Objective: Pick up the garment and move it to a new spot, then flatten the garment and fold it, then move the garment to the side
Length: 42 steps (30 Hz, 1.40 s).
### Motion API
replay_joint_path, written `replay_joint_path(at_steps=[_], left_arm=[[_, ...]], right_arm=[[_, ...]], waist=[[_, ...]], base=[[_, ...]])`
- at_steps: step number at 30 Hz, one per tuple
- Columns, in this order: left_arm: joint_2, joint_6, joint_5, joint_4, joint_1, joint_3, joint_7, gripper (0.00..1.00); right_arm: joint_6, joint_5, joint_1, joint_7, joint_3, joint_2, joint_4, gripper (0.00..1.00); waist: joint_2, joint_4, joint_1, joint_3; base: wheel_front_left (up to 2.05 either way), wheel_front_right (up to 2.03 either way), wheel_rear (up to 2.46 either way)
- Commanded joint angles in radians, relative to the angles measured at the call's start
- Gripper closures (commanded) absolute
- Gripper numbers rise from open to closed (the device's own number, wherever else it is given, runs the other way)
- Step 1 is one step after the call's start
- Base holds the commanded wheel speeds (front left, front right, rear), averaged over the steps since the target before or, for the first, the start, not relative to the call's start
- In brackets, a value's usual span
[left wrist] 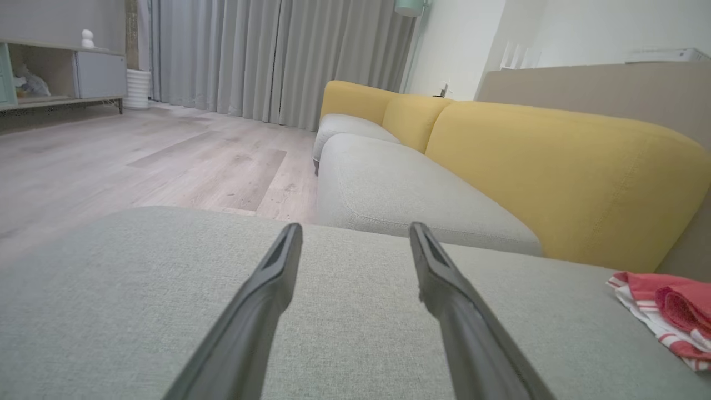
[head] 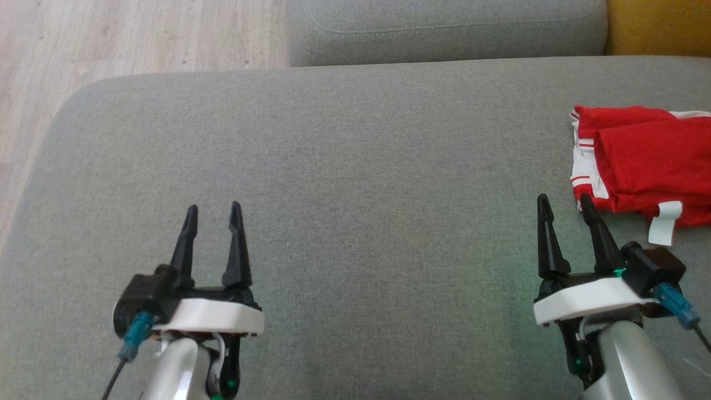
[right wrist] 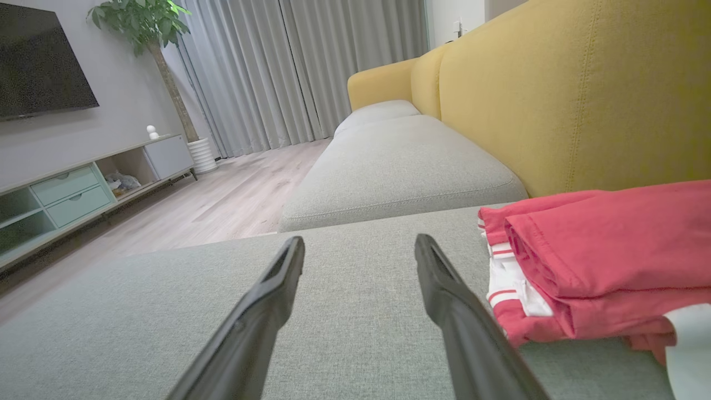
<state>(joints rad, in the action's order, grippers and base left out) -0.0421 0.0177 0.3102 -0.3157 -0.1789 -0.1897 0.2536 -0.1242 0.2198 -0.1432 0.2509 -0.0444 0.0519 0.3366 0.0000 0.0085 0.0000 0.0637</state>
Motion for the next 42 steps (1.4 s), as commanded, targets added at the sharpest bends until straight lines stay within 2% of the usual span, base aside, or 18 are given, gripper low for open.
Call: replay_joint_path(at_steps=[1,25,26,29,42], left_arm=[[-0.008,0.0,0.032,0.033,-0.019,0.042,0.008,0.0],[-0.008,0.005,0.099,0.005,-0.02,0.059,0.008,0.0],[0.0,0.003,0.101,-0.026,0.001,0.025,0.0,1.0],[0.001,0.003,0.107,-0.067,0.017,0.024,-0.008,1.0],[0.0,0.014,0.223,-0.054,0.022,0.051,-0.043,1.0]], right_arm=[[-0.007,0.004,-0.034,0.011,-0.026,-0.002,-0.032,0.0],[-0.007,0.012,-0.041,0.011,-0.037,-0.002,-0.027,0.0],[0.0,0.009,0.0,0.0,-0.011,0.0,0.009,1.0],[0.0,0.014,0.019,-0.003,-0.013,0.0,0.048,1.0],[0.0,0.15,0.021,-0.036,0.001,0.001,0.034,1.0]], waist=[[0.0,-0.002,0.0,-0.001],[0.0,-0.018,0.0,0.001],[0.0,-0.018,0.0,0.001],[0.0,-0.018,0.0,0.001],[0.0,-0.017,0.0,-0.005]], base=[[0.0,0.0,0.0],[0.0,0.0,0.0],[0.0,0.0,0.0],[0.0,0.0,0.0],[0.0,0.0,0.0]])
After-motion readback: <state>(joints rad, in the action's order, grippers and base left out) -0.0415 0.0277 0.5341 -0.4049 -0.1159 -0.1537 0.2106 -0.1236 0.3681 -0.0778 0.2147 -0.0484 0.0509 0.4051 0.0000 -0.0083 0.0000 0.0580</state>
